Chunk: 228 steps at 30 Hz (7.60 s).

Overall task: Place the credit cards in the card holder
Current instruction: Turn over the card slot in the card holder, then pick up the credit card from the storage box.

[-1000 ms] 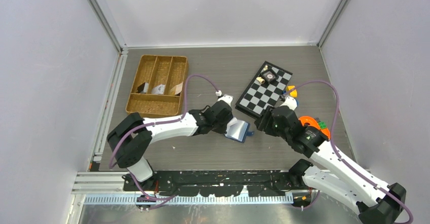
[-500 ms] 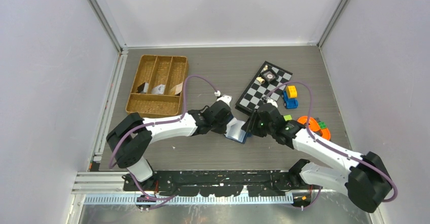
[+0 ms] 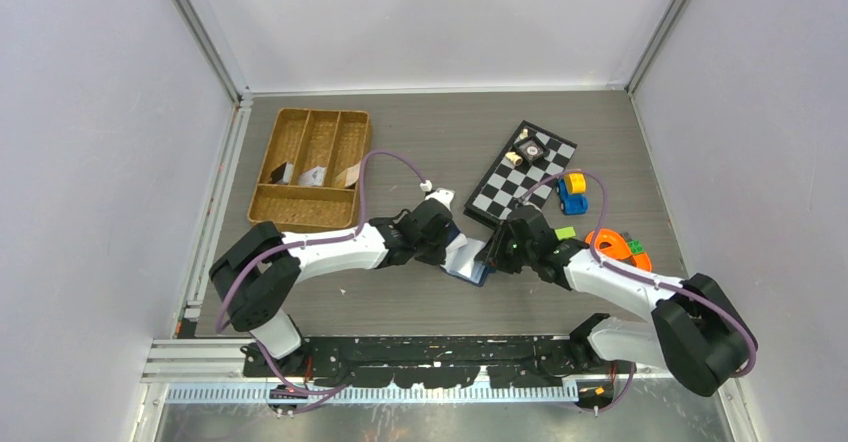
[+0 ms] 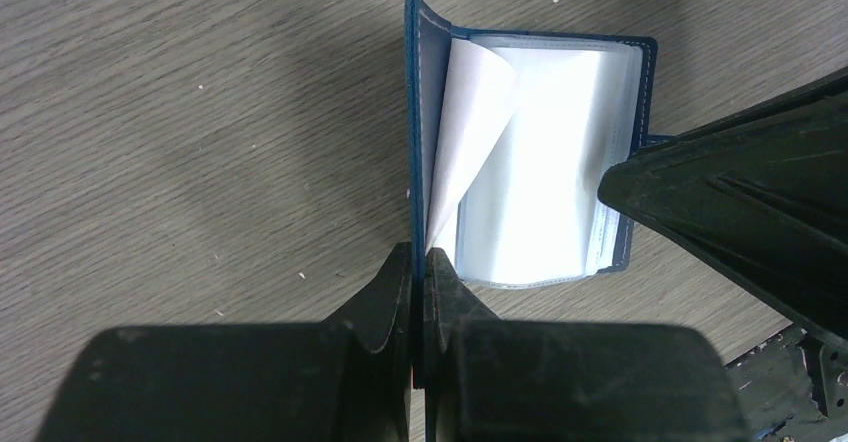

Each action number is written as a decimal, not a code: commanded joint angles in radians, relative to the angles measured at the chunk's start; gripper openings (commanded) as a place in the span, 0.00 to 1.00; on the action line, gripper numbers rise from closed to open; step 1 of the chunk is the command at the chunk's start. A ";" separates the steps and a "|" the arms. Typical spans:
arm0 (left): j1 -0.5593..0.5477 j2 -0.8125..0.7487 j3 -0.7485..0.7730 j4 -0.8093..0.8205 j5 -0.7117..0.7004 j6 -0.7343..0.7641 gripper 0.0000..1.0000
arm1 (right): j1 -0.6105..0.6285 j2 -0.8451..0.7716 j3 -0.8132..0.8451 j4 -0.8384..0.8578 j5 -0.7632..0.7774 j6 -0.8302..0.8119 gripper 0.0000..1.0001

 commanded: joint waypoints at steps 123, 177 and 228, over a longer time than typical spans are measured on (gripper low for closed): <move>0.076 0.004 -0.142 0.227 0.126 -0.045 0.00 | -0.022 0.265 0.114 0.348 -0.213 0.043 0.40; 0.396 -0.320 0.291 -0.546 0.106 0.266 1.00 | -0.025 -0.446 0.374 -0.561 0.232 -0.290 0.86; 0.663 0.255 0.527 -0.343 0.010 0.452 0.96 | -0.035 -0.378 0.490 -0.680 0.212 -0.317 0.93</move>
